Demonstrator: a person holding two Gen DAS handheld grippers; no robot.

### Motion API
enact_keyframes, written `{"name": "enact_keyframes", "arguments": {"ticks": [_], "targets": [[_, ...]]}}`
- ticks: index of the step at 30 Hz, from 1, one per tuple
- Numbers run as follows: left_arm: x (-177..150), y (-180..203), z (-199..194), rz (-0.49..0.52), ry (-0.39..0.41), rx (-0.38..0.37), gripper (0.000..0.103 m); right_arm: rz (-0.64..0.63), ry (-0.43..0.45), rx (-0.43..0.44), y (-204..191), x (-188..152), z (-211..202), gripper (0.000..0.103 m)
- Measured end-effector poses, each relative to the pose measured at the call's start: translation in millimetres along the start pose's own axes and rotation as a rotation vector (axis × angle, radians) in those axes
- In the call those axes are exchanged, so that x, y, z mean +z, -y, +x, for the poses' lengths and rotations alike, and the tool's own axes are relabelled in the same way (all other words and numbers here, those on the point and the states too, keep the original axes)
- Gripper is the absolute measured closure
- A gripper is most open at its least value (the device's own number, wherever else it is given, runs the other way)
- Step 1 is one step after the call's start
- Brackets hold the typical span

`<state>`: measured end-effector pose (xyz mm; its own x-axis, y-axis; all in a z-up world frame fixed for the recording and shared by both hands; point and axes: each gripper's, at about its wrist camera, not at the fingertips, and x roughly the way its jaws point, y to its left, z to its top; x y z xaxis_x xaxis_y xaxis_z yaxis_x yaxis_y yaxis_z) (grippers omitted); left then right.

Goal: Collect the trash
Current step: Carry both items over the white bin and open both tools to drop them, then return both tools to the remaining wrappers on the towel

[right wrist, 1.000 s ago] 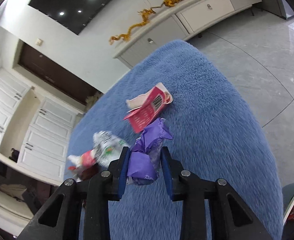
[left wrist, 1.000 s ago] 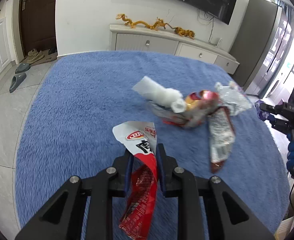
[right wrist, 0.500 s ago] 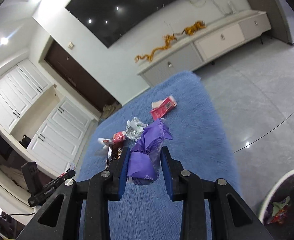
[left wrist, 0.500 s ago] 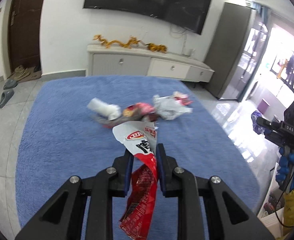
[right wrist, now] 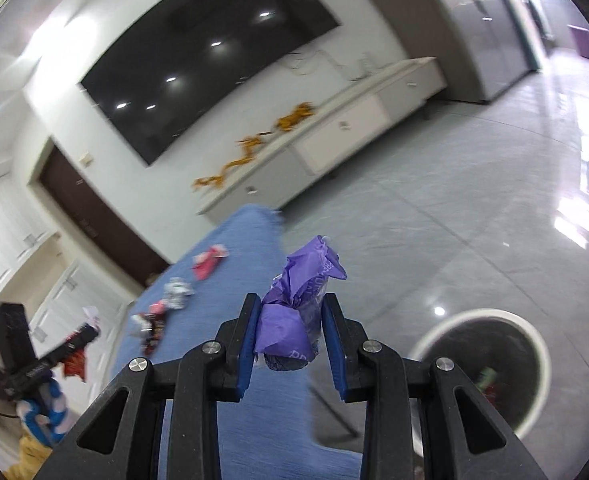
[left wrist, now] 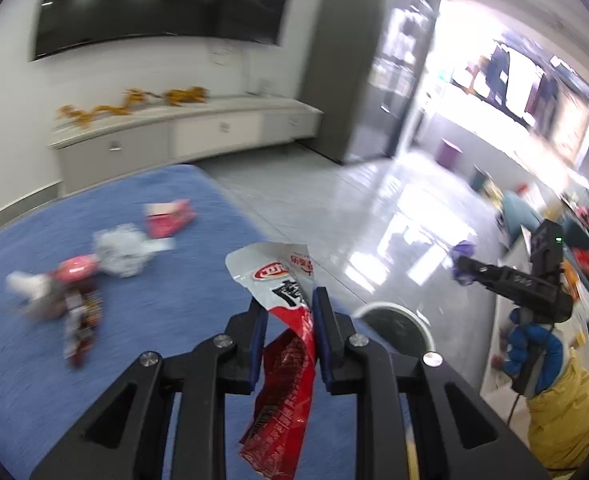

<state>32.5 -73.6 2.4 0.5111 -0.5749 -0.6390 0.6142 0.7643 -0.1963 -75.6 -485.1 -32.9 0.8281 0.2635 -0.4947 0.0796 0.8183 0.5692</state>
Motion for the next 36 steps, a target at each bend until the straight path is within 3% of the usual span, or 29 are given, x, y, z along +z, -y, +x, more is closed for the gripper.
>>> {"name": "enact_keyframes", "arguments": {"ticks": [10, 16, 19, 20, 22, 27, 36], "targets": [[20.9, 123.5, 127.5, 0.131, -0.202, -0.195, 0.081, 0.18, -0.06, -0.148, 107.2, -32.4, 2.8, 0.074], [17.6, 170.0, 181.2, 0.154, -0.296, -0.277, 0.081, 0.265, -0.108, -0.197, 150.1, -46.7, 11.0, 0.071], [18.9, 189.8, 199.4, 0.167, -0.324, -0.306, 0.073, 0.301, -0.128, -0.225, 167.0, -53.3, 12.3, 0.071], [19.5, 192.5, 204.5, 0.162, -0.334, -0.32, 0.068, 0.307, -0.132, -0.231, 172.5, -55.0, 12.0, 0.07], [19.6, 196.7, 212.2, 0.146, -0.343, -0.339, 0.044, 0.324, -0.14, -0.25, 180.8, -57.9, 10.8, 0.065], [17.3, 203.4, 221.1, 0.141, -0.359, -0.351, 0.043, 0.346, -0.14, -0.276, 190.3, -62.4, 5.8, 0.064], [11.1, 174.9, 196.4, 0.121, -0.315, -0.303, 0.043, 0.318, -0.122, -0.275, 171.5, -57.5, -1.2, 0.063]]}}
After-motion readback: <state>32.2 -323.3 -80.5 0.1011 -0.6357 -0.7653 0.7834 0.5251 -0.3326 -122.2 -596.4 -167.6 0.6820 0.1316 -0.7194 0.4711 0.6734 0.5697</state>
